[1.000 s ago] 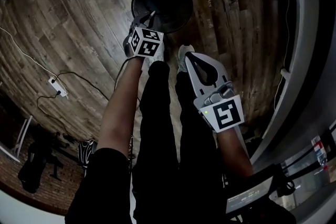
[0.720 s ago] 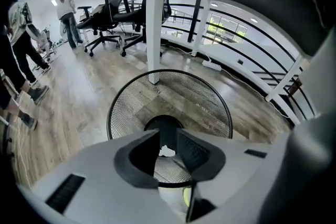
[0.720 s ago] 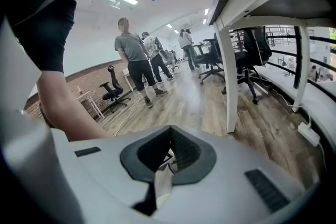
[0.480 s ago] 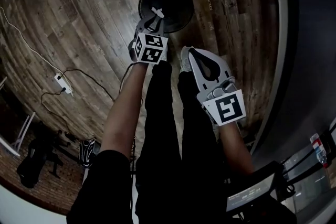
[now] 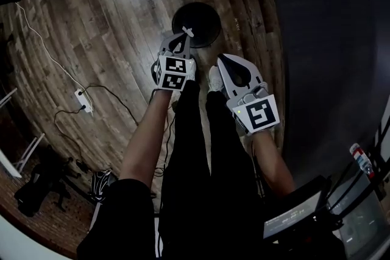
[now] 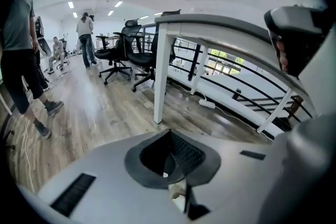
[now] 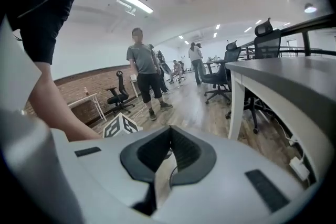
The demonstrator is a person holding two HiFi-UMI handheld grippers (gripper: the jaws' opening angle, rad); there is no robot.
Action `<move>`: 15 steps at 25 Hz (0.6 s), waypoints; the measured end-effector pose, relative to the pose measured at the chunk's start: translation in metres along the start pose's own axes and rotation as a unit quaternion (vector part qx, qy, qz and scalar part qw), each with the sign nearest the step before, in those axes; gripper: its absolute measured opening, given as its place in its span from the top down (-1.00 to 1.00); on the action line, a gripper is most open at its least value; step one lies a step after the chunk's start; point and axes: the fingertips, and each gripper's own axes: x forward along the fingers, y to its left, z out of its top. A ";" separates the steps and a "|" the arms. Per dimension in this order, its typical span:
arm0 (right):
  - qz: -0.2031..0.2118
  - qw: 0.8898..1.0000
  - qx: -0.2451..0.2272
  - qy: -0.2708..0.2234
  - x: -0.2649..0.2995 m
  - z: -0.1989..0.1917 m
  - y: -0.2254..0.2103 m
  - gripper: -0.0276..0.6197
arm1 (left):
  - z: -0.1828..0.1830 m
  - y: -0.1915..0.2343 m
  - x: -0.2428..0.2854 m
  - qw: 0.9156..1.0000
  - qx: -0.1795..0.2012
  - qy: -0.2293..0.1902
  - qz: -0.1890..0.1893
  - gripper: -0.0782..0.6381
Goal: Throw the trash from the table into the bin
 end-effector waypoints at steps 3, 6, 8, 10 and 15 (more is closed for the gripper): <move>0.004 1.000 -0.005 -0.007 -0.014 0.021 0.010 0.90 | 0.024 -0.008 -0.032 1.000 0.003 -0.015 -0.002 0.75; 0.005 1.000 0.002 -0.017 -0.028 0.044 0.017 0.90 | 0.050 -0.018 -0.069 0.999 0.002 -0.035 -0.005 0.75; 0.002 1.000 0.000 -0.018 -0.039 0.058 0.017 0.90 | 0.070 -0.027 -0.093 0.999 0.000 -0.051 -0.005 0.75; -0.002 1.000 -0.007 -0.023 -0.049 0.075 0.017 0.90 | 0.090 -0.035 -0.114 0.998 -0.001 -0.068 -0.006 0.75; 0.008 0.999 -0.011 -0.045 -0.069 0.124 0.029 0.90 | 0.136 -0.042 -0.171 0.994 0.001 -0.106 -0.002 0.75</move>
